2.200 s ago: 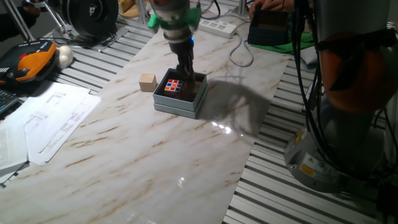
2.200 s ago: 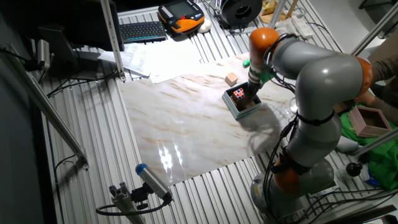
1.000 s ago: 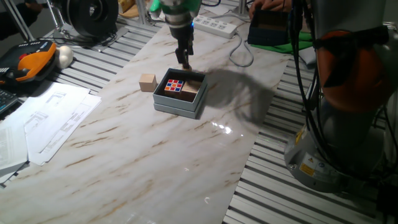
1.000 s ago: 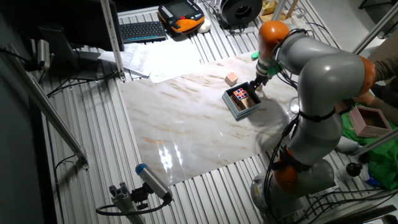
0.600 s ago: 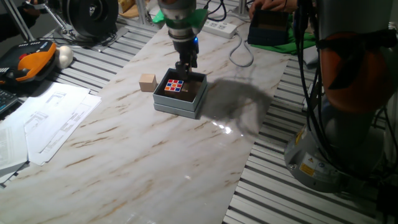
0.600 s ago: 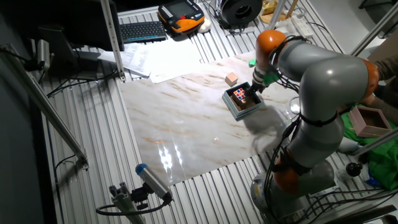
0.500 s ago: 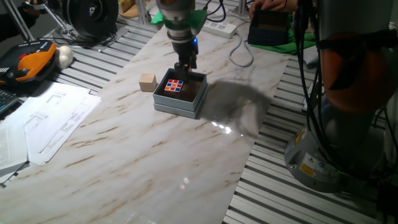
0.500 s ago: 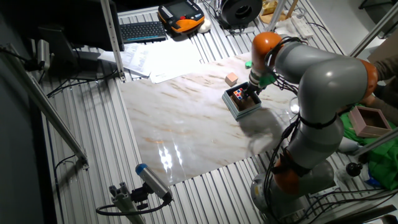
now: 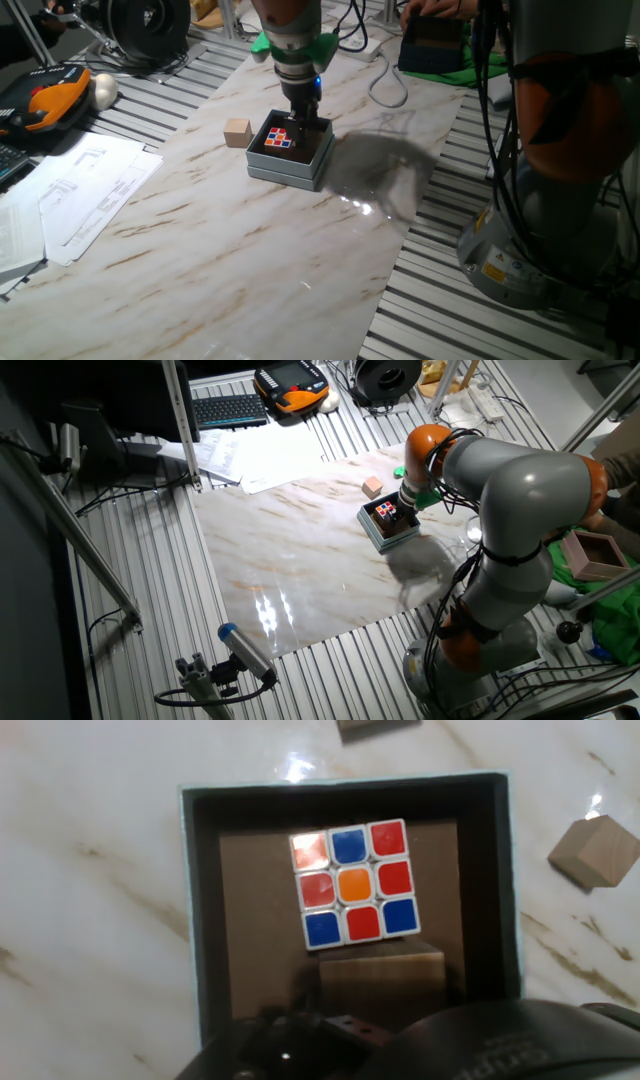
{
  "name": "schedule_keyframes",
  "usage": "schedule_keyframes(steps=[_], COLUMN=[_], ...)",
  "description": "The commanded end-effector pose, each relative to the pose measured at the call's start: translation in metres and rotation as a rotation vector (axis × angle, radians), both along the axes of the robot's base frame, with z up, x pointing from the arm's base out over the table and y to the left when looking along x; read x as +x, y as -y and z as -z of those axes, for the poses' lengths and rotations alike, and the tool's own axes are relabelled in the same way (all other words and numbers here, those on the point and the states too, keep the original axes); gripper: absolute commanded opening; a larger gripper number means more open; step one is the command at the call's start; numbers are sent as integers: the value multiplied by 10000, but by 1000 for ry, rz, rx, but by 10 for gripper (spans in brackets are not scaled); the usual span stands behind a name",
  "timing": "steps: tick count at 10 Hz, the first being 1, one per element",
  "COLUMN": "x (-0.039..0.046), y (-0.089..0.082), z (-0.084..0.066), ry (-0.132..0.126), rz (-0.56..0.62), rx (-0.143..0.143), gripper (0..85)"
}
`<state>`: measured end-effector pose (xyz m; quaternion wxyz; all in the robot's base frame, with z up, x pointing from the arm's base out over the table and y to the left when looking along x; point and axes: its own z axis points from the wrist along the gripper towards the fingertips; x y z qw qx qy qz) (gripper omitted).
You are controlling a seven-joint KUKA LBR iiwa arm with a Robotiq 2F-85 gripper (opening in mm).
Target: Take everything out of the gift box
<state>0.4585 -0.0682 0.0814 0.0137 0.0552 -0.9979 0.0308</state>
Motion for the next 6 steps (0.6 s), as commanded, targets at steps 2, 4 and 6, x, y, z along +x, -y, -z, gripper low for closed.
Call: schedule_keyframes(steps=[2,4,6], x=[7,3,2], y=[5,-5,-14], z=[53,81,82], ry=[4,7,7], rz=[-4,-6,-8], rx=[3,5,5], gripper=[680,680,680])
